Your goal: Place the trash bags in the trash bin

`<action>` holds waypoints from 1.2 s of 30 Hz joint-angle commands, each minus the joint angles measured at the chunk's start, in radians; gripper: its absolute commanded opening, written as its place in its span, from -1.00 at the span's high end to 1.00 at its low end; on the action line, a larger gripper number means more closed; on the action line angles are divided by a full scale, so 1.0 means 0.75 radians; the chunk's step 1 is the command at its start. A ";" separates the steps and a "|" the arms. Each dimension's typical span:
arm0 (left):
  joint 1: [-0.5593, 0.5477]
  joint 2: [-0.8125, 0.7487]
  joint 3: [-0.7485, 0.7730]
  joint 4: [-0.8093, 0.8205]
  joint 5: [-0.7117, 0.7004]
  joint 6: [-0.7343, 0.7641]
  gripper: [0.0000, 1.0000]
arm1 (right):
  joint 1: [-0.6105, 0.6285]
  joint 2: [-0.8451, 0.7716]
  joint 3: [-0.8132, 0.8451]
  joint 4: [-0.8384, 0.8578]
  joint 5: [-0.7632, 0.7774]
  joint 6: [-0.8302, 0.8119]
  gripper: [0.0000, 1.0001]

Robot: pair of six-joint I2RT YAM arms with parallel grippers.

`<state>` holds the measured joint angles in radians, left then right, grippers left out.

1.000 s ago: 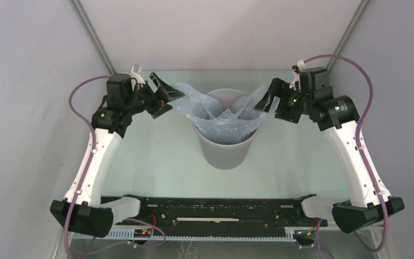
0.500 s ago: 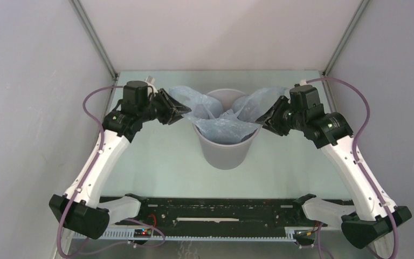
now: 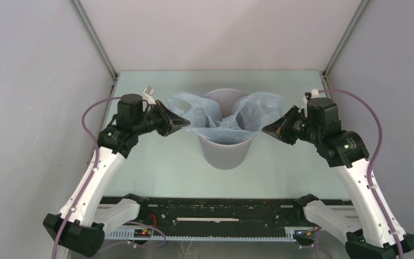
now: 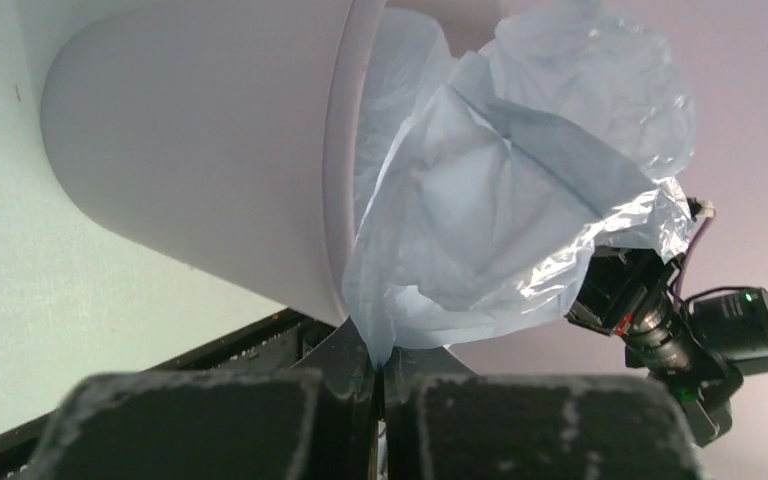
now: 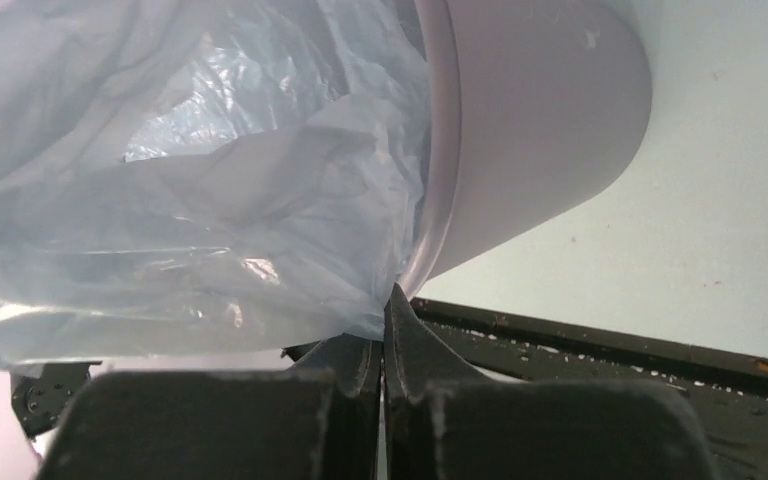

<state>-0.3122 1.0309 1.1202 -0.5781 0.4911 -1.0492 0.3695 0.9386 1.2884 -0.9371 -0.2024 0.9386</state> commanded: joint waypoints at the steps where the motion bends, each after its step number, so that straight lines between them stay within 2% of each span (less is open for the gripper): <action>1: -0.005 -0.093 -0.102 0.039 0.055 -0.043 0.99 | -0.039 -0.014 -0.080 0.063 -0.213 -0.050 1.00; 6: -0.012 -0.165 -0.182 0.057 0.039 -0.081 0.99 | -0.038 -0.078 -0.191 0.121 -0.254 -0.048 1.00; 13: -0.036 -0.260 -0.312 0.119 0.021 -0.160 0.99 | -0.047 -0.136 -0.269 0.089 -0.280 -0.113 1.00; 16: -0.036 -0.274 -0.311 0.046 -0.018 -0.101 0.99 | -0.067 -0.154 -0.286 0.052 -0.237 -0.158 1.00; 24: -0.038 -0.238 -0.329 -0.038 -0.055 0.031 0.99 | -0.154 -0.163 -0.381 0.099 -0.285 -0.226 1.00; 30: -0.038 -0.288 -0.330 -0.072 -0.066 0.035 0.99 | -0.252 -0.217 -0.382 0.041 -0.359 -0.278 1.00; 36: -0.038 -0.277 -0.401 -0.041 -0.078 0.029 0.99 | -0.255 -0.193 -0.435 0.090 -0.387 -0.332 1.00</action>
<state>-0.3470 0.8230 0.8772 -0.5976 0.4789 -1.0645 0.1925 0.7815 0.9909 -0.8707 -0.5121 0.7685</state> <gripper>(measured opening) 0.009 0.006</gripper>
